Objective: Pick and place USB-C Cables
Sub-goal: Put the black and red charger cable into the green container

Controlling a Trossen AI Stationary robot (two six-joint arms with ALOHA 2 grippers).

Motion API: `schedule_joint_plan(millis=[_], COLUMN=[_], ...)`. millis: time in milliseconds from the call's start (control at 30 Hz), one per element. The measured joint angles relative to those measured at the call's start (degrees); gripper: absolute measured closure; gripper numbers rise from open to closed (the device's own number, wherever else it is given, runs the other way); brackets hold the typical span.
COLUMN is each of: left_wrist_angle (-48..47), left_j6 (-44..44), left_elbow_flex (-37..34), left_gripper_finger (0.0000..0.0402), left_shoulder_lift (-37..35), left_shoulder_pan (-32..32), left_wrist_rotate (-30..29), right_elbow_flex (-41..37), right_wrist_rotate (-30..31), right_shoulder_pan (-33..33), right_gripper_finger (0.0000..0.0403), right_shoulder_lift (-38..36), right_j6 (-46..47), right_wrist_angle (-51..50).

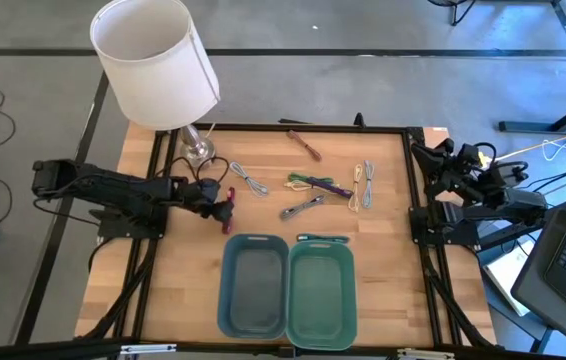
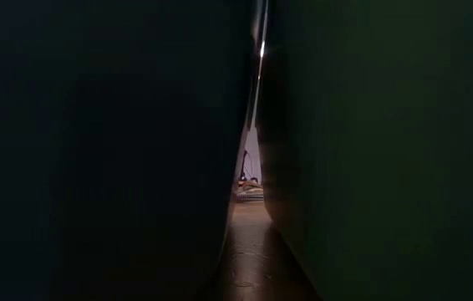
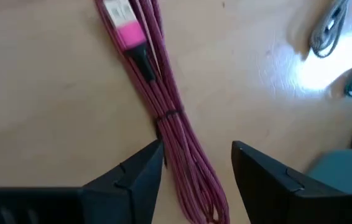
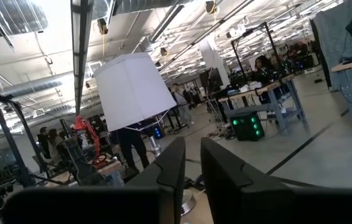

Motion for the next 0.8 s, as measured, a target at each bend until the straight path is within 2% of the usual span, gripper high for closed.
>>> schedule_joint_plan(millis=[233,533,800], left_wrist_angle=[0.1,5.2,7.7], left_j6=[0.0,0.2,0.1], left_elbow_flex=[0.0,0.2,0.3], left_gripper_finger=[0.0217,0.0217,0.0217], left_shoulder_lift=[1.4,7.7,10.1], left_shoulder_pan=[0.3,0.2,0.2], left_wrist_rotate=[-4.3,-4.0,-4.1], right_elbow_flex=[0.0,0.0,0.0], right_wrist_rotate=[0.0,0.0,0.0], right_shoulder_pan=[0.0,0.0,0.0], right_gripper_finger=[0.0348,0.0348,0.0348], right_shoulder_lift=[0.0,0.0,0.0], right_j6=[0.1,0.2,0.2], right_wrist_angle=[-0.1,0.1,0.1])
